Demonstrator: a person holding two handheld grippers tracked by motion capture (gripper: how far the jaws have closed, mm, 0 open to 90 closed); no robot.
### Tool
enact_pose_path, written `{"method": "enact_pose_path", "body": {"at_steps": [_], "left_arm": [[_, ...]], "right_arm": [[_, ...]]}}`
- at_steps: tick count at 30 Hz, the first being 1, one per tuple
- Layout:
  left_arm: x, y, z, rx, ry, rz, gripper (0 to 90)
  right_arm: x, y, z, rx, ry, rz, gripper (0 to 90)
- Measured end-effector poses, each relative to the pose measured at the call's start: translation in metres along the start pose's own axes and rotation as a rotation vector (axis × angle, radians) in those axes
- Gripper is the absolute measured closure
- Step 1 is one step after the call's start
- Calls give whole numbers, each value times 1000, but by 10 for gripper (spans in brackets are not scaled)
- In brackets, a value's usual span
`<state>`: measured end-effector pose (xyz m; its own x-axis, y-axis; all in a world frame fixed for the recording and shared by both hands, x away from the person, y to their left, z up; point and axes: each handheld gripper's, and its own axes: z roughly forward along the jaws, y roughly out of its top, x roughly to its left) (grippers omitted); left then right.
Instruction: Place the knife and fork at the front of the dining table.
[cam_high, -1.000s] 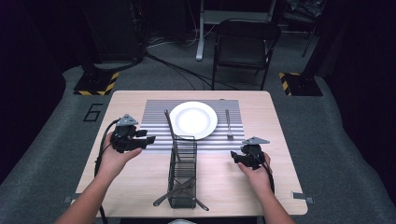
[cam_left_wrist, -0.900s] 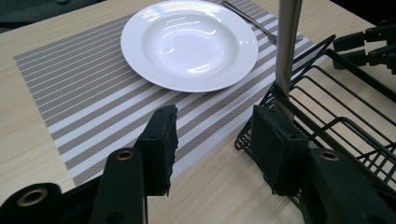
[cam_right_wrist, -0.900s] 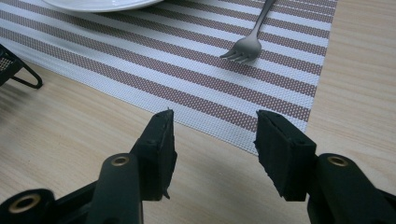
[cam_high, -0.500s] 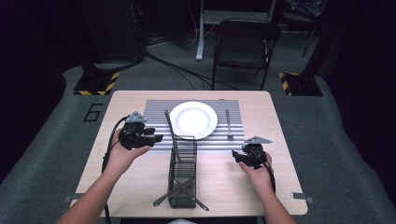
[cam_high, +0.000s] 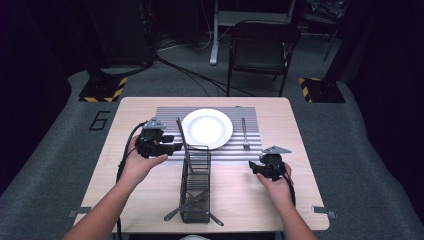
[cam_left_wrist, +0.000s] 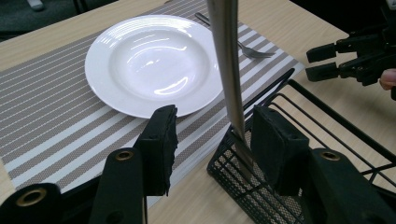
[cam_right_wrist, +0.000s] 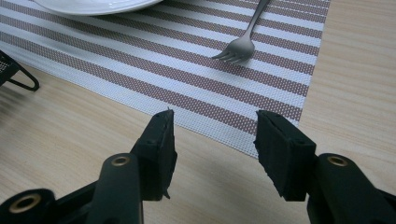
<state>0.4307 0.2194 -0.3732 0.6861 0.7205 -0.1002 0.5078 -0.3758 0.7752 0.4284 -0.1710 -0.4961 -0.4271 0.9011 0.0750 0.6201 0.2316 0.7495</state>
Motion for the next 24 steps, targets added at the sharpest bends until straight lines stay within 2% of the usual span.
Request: {"method": "enact_pose_path", "body": {"at_steps": [3,9,13,14,15,16,20,24], "left_arm": [[-2,1,4,7,-10,10,510],[-6,3,14,0,-34,0,540],[-7,3,20,10,-38,-6,560],[-6,3,20,14,-36,6,566],[-7,2,22,14,-37,-7,574],[-6,3,23,19,-36,10,579],[-8,3,25,18,-38,4,608],[-8,4,27,21,-23,25,644]], "right_arm": [[0,0,0,2,0,1,472],[-1,0,1,5,0,-2,472],[-1,-1,1,8,2,7,472],[-2,-1,1,6,2,2,472],[-1,-1,1,6,2,5,472],[-2,-1,1,6,1,4,472],[-2,-1,1,6,1,4,472],[-2,-1,2,6,2,4,472]]}}
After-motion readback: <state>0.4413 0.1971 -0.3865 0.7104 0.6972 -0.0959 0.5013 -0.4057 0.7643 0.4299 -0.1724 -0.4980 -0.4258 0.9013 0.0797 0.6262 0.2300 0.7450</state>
